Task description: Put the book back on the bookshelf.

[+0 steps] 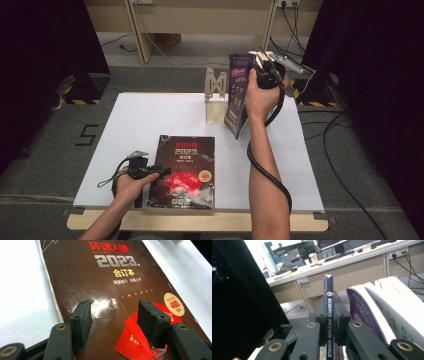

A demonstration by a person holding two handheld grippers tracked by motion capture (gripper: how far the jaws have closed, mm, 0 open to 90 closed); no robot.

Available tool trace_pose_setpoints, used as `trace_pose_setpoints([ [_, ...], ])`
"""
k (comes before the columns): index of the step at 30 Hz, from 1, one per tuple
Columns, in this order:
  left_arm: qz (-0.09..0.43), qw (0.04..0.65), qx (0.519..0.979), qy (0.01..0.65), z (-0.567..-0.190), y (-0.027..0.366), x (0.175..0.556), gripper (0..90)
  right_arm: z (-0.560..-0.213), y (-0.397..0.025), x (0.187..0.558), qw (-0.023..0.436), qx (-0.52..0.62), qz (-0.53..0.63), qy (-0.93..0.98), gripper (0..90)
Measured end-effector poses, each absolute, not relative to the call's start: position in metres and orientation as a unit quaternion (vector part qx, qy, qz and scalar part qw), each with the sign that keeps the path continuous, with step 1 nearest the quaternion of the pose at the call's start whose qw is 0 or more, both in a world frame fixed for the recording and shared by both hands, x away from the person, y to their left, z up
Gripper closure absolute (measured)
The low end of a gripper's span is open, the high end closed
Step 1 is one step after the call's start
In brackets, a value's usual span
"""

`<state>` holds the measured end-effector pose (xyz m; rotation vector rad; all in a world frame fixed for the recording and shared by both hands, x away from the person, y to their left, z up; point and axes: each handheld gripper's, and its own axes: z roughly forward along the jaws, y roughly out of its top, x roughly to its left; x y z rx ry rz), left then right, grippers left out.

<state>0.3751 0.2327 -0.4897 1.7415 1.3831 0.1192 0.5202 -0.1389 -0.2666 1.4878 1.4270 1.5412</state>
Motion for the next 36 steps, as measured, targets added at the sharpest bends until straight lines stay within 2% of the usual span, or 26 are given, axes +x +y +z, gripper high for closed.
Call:
trace_pose_setpoints([
  [36,0.046,0.442,0.703,0.555,-0.491,0.233,0.375,44.6,-0.274,-0.133,0.542,0.299,0.559,0.560,0.533,84.6],
])
